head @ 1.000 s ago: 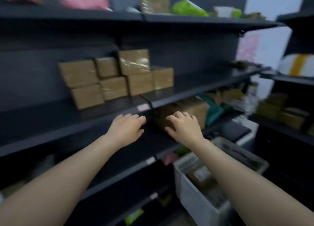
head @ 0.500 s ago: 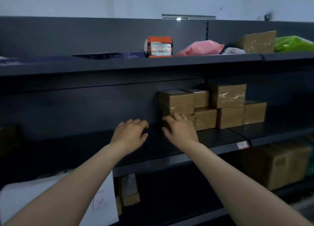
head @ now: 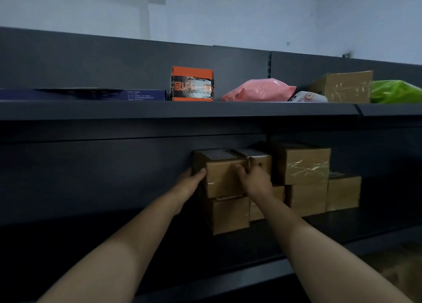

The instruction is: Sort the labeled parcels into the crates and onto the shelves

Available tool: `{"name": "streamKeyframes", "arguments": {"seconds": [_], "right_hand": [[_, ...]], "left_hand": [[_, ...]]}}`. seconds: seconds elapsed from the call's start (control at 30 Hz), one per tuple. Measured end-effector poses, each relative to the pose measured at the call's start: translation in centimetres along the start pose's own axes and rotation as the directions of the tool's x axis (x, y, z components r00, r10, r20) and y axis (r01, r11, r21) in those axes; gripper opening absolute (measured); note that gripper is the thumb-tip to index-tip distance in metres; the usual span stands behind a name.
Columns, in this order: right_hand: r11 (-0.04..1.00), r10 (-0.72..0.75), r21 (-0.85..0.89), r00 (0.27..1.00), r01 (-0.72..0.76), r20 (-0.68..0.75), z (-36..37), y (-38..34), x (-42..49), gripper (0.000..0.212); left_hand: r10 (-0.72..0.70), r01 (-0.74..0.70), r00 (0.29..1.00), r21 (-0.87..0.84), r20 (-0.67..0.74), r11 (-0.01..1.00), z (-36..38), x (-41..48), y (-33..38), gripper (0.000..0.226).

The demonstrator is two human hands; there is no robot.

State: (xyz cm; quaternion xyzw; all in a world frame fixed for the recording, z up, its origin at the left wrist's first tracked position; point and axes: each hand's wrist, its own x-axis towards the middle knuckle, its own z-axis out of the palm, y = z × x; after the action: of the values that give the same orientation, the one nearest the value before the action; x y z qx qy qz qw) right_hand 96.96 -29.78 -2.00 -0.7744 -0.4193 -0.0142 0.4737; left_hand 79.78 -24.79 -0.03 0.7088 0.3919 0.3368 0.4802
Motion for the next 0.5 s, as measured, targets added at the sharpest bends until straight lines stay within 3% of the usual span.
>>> {"name": "streamKeyframes", "arguments": {"seconds": [0.1, 0.17, 0.33, 0.5], "right_hand": [[0.995, -0.013, 0.100, 0.998, 0.006, 0.065, 0.3, 0.3, 1.7, 0.046], [0.980, -0.069, 0.190, 0.994, 0.051, 0.089, 0.4, 0.6, 1.9, 0.046], [0.912, -0.199, 0.385, 0.974, 0.142, 0.112, 0.3, 0.6, 1.8, 0.026], [0.881, -0.243, 0.457, 0.945, 0.120, 0.220, 1.8, -1.2, 1.2, 0.025]], "left_hand": [[-0.199, 0.199, 0.980, -0.249, 0.028, 0.948, 1.4, 2.3, 0.9, 0.080], [-0.246, 0.263, 0.965, -0.340, 0.092, 0.903, 2.0, 3.5, 1.4, 0.077], [-0.315, 0.341, 0.940, -0.350, 0.130, 0.873, 0.9, 5.0, 0.5, 0.066], [-0.360, 0.345, 0.930, -0.502, 0.070, 0.793, -1.7, 3.7, -1.3, 0.060]]}}
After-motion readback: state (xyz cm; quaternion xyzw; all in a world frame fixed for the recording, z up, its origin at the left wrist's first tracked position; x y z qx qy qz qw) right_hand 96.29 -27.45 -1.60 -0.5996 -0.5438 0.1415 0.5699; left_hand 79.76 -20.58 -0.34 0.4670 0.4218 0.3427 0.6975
